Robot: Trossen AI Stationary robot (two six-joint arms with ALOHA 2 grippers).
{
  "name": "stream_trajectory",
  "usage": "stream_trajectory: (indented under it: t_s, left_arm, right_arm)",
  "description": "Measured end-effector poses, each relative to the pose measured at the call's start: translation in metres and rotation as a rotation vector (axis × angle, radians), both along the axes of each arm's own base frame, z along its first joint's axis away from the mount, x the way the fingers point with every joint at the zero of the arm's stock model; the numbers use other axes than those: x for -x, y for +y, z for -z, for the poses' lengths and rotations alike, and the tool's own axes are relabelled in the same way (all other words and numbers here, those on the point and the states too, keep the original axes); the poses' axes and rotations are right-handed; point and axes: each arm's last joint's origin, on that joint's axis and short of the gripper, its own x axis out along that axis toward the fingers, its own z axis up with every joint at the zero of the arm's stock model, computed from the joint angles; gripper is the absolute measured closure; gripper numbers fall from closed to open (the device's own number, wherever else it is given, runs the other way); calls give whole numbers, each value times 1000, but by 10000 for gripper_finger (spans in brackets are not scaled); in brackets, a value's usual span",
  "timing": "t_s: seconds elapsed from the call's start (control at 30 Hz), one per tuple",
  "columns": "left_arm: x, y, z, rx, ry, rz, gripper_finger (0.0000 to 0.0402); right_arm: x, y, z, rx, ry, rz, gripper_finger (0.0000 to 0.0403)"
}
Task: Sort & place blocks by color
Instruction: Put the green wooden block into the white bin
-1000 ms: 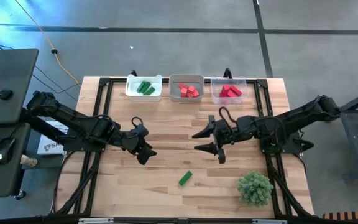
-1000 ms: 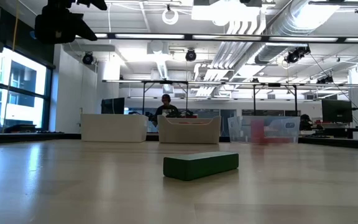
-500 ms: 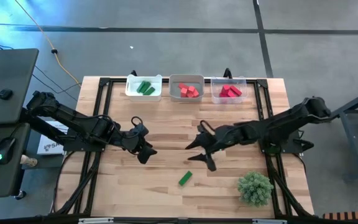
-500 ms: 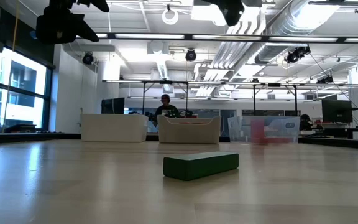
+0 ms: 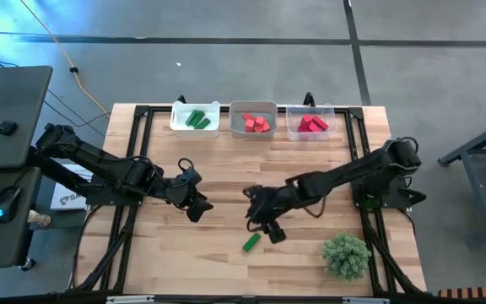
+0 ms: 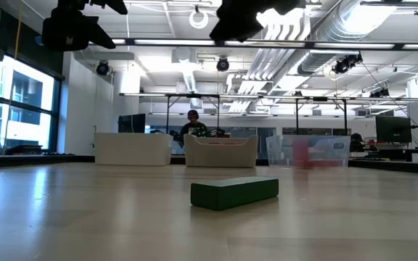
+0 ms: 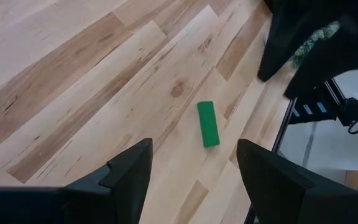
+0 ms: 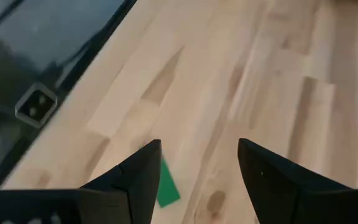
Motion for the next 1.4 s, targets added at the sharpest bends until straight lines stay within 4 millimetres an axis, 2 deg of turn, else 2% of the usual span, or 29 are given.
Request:
stream_trajectory:
  t_s: [0.37,0.7,1.27,1.4]
  left_arm:
    - [0,0,0,0,0,0,177]
    - [0,0,0,2,0,-2,177]
    - [0,0,0,2,0,-1,177]
    - [0,0,0,2,0,-1,177]
  right_arm:
    - [-13,15,46,129,78,-174,201]
    - [-20,25,85,187,167,-211,201]
    - [-23,26,124,204,282,-221,201]
    - [-23,27,126,199,291,-215,203]
